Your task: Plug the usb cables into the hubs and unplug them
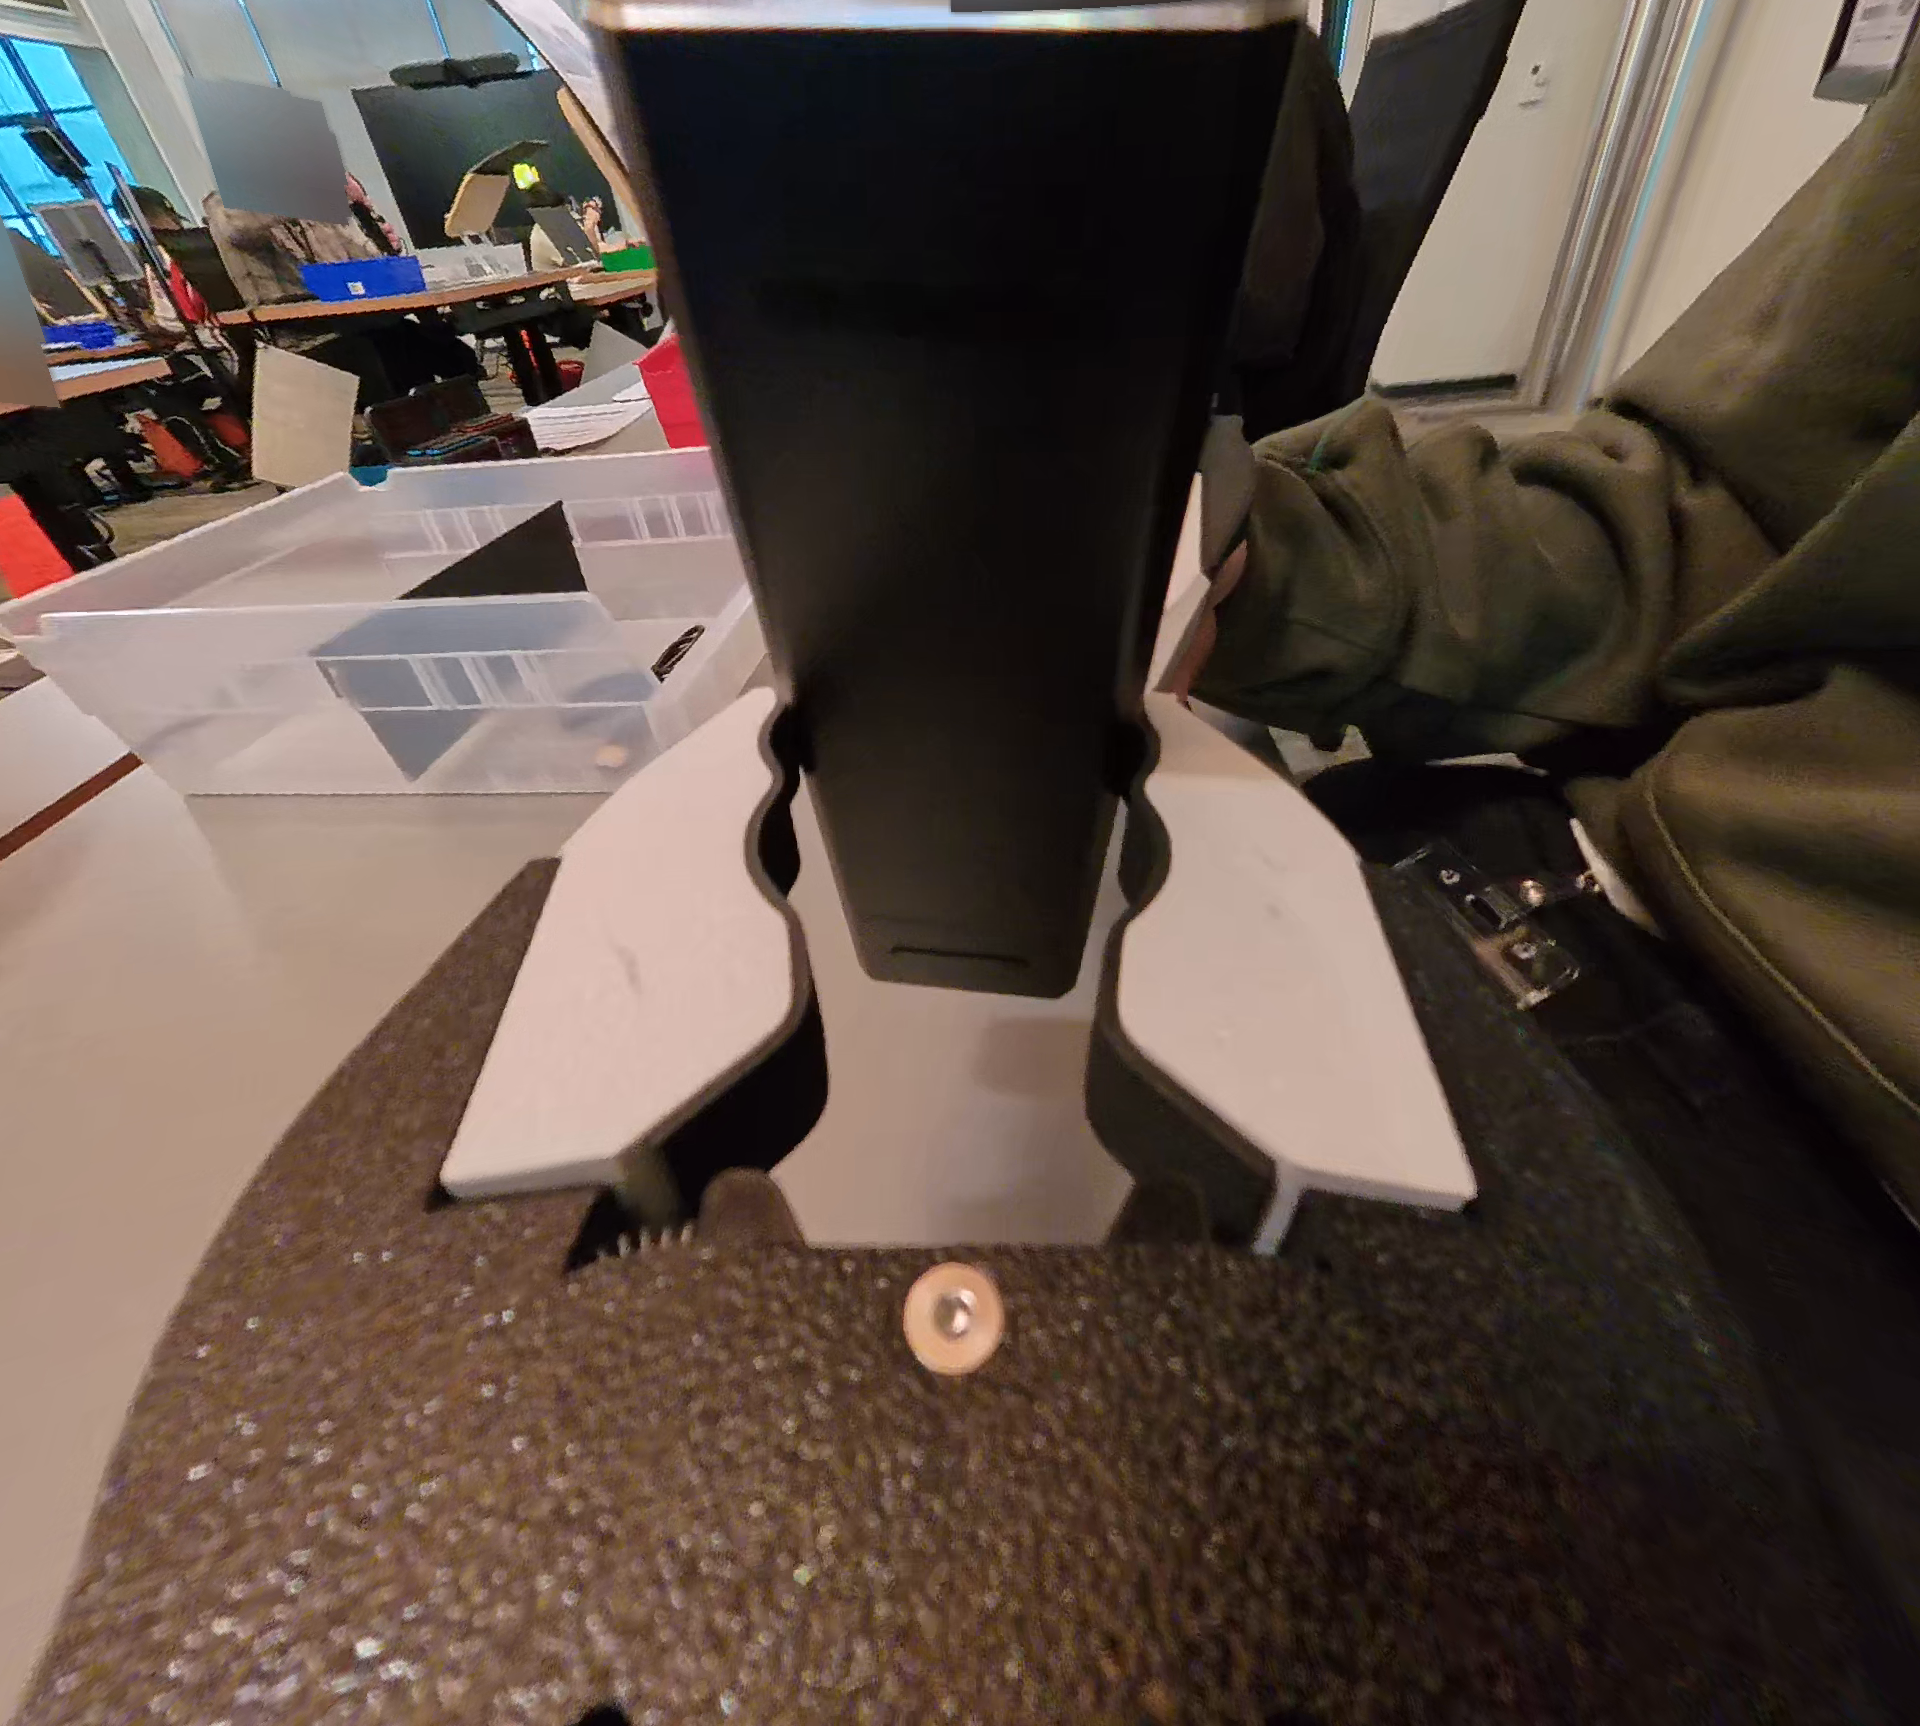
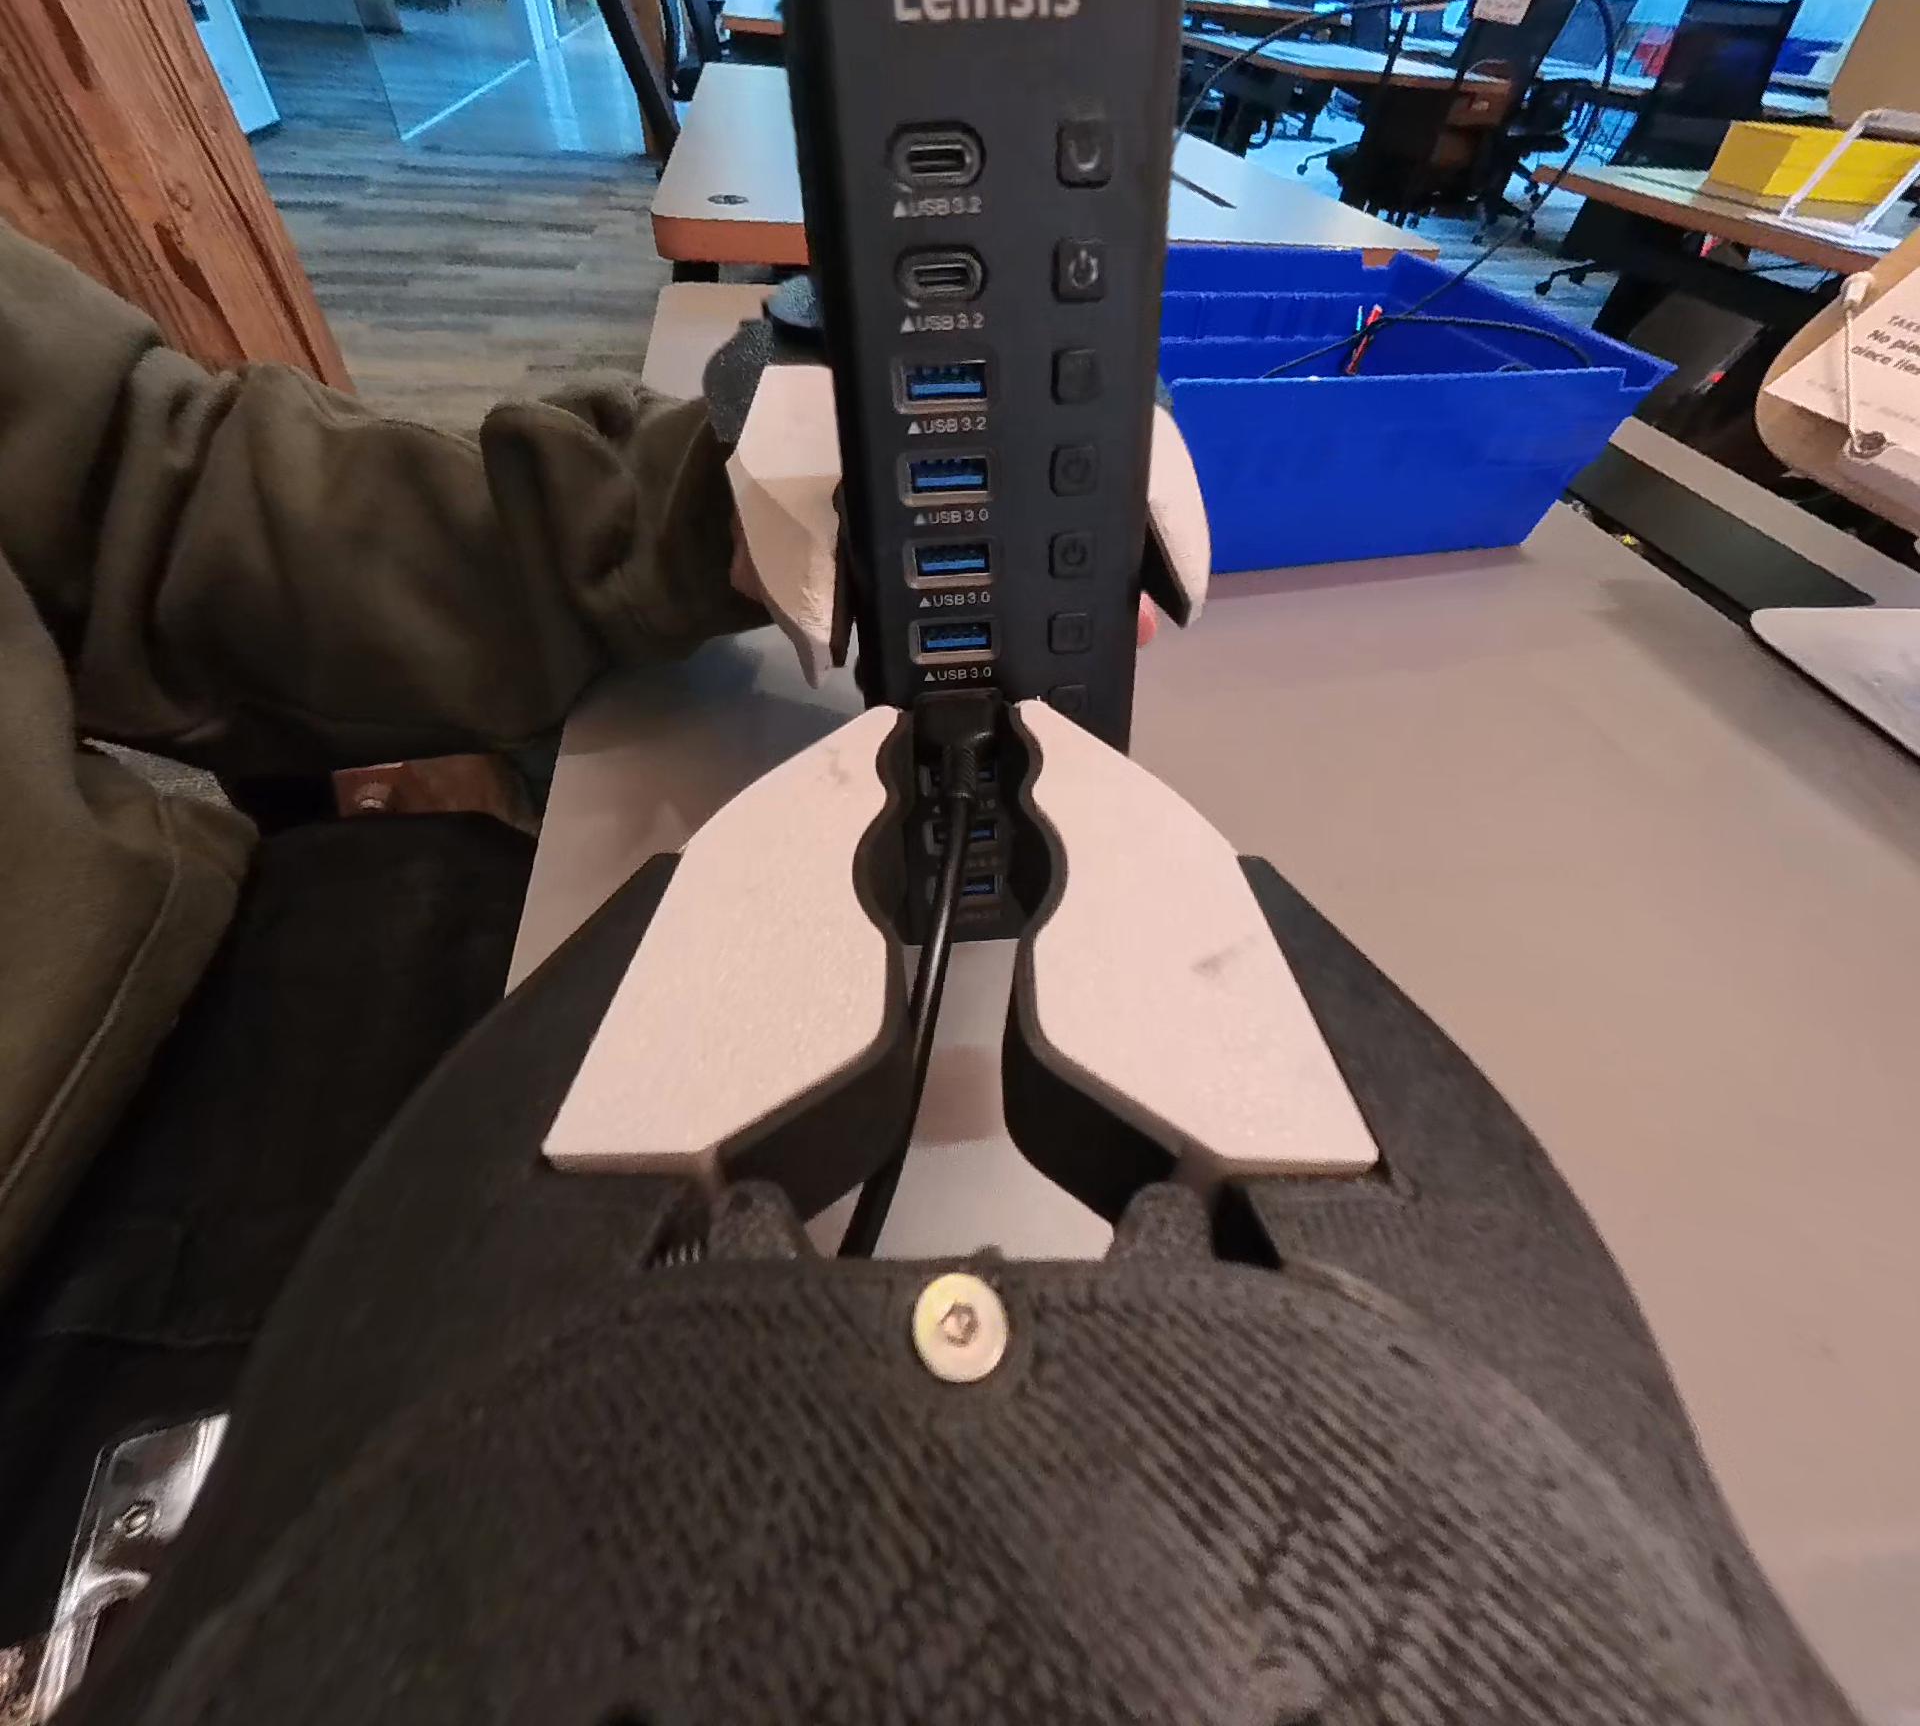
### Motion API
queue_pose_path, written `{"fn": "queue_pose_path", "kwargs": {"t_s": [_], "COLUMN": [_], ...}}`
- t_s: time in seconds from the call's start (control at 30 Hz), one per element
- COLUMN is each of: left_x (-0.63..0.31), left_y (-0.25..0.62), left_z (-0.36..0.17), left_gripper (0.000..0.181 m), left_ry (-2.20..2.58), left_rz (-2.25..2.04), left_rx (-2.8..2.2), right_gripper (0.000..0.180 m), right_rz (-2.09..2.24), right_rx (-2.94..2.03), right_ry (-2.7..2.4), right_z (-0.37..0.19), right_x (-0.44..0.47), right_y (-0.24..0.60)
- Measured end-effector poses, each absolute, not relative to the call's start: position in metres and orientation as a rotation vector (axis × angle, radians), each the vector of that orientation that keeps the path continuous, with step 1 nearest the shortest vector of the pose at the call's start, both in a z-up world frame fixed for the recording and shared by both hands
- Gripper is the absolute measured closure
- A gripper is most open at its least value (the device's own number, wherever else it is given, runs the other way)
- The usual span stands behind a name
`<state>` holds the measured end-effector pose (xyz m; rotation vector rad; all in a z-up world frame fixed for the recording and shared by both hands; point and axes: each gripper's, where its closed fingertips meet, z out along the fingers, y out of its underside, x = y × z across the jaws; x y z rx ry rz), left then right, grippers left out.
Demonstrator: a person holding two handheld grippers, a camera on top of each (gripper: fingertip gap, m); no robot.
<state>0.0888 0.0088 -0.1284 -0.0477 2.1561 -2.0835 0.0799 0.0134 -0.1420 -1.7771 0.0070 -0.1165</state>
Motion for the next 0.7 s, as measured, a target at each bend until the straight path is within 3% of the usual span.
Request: {"fn": "queue_pose_path", "kwargs": {"t_s": [0.13,0.7], "left_x": [0.080,0.083], "left_y": [0.001,-0.004], "left_z": [-0.131,-0.136], "left_gripper": [0.120,0.121], "left_ry": [2.191,2.231], "left_rz": [-2.183,-1.913], "left_rx": [-0.028,0.049], "right_gripper": [0.164,0.164], "right_rz": [-0.089,-0.142], "right_rx": [-1.793,-1.985], "right_ry": [-0.028,-0.056], "right_z": [-0.146,-0.148], "right_x": [0.073,0.075], "right_y": [0.018,0.006]}}
